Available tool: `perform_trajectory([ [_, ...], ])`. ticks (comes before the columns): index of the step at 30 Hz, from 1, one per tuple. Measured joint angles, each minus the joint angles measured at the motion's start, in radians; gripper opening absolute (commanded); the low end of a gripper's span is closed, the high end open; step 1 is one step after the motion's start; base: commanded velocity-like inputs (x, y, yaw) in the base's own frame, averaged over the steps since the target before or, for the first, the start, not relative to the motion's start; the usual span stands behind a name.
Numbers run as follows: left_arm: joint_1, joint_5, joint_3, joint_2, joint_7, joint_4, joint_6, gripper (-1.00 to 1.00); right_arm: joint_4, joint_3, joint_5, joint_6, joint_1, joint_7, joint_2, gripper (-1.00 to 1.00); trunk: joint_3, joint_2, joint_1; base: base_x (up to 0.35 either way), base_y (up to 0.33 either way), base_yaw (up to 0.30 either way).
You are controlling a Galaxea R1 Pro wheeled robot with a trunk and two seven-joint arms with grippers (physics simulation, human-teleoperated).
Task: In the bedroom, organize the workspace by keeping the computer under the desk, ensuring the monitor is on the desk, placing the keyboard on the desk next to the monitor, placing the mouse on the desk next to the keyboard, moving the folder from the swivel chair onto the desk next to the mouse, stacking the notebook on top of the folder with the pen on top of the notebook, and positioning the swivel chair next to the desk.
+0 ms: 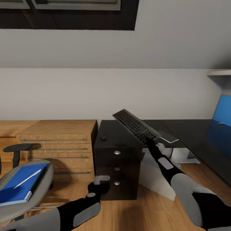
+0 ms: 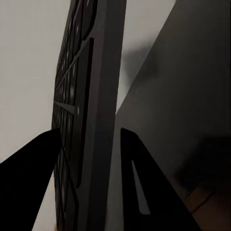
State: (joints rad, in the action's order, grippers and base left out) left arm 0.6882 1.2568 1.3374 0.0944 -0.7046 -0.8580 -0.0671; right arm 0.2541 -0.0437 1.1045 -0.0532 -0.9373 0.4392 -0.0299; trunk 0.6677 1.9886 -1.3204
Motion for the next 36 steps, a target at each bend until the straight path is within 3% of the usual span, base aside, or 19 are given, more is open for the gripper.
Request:
perform_trajectory([
  [2, -0.003, 0.024, 0.052, 0.020, -0.001, 0.000, -0.040, 1.00, -0.001, 0.001, 0.001, -0.029, 0.014, -0.003, 0.014, -1.00, 0.000, 0.000, 0.000, 0.000, 0.000, 0.000],
  [3, -0.006, 0.079, 0.108, 0.048, -0.001, 0.000, -0.077, 1.00, 0.000, -0.008, 0.004, -0.089, 0.035, -0.032, 0.047, -1.00, 0.000, 0.000, 0.000, 0.000, 0.000, 0.000],
  [5, -0.007, 0.091, 0.134, 0.056, 0.000, -0.001, -0.087, 1.00, -0.002, -0.002, 0.004, -0.123, 0.041, -0.066, 0.060, -1.00, 0.000, 0.000, 0.000, 0.000, 0.000, 0.000],
  [8, -0.007, 0.100, 0.158, 0.059, 0.000, -0.001, -0.109, 1.00, -0.002, 0.002, 0.004, -0.149, 0.045, -0.106, 0.080, -1.00, 0.000, 0.000, 0.000, 0.000, 0.000, 0.000],
  [12, -0.007, 0.104, 0.174, 0.061, -0.001, -0.001, -0.131, 1.00, -0.001, -0.001, 0.032, -0.206, 0.051, -0.153, 0.133, -1.00, 0.000, 0.000, 0.000, 0.000, 0.000, 0.000],
  [15, -0.007, 0.105, 0.178, 0.060, -0.001, -0.002, -0.136, 1.00, -0.002, -0.001, 0.084, -0.265, 0.052, -0.172, 0.162, -1.00, 0.000, 0.000, 0.000, 0.000, 0.000, 0.000],
  [17, -0.008, 0.105, 0.179, 0.061, -0.001, -0.002, -0.138, 1.00, 0.001, -0.001, 0.150, -0.302, 0.053, -0.190, 0.186, -1.00, 0.000, 0.000, 0.000, 0.000, 0.000, 0.000],
  [20, -0.007, 0.105, 0.179, 0.061, -0.001, -0.002, -0.139, 1.00, 0.004, 0.002, 0.211, -0.319, 0.053, -0.213, 0.201, -1.00, 0.000, 0.000, 0.000, 0.000, 0.000, 0.000],
  [25, -0.008, 0.106, 0.180, 0.061, -0.001, -0.002, -0.139, 1.00, 0.008, 0.003, 0.254, -0.331, 0.053, -0.275, 0.204, -1.00, 0.000, 0.000, 0.000, 0.000, 0.000, 0.000],
  [36, -0.008, 0.105, 0.180, 0.061, -0.001, -0.002, -0.139, 1.00, 0.007, 0.003, 0.262, -0.457, 0.053, -0.301, 0.204, -1.00, 0.000, 0.000, 0.000, 0.000, 0.000, 0.000],
])
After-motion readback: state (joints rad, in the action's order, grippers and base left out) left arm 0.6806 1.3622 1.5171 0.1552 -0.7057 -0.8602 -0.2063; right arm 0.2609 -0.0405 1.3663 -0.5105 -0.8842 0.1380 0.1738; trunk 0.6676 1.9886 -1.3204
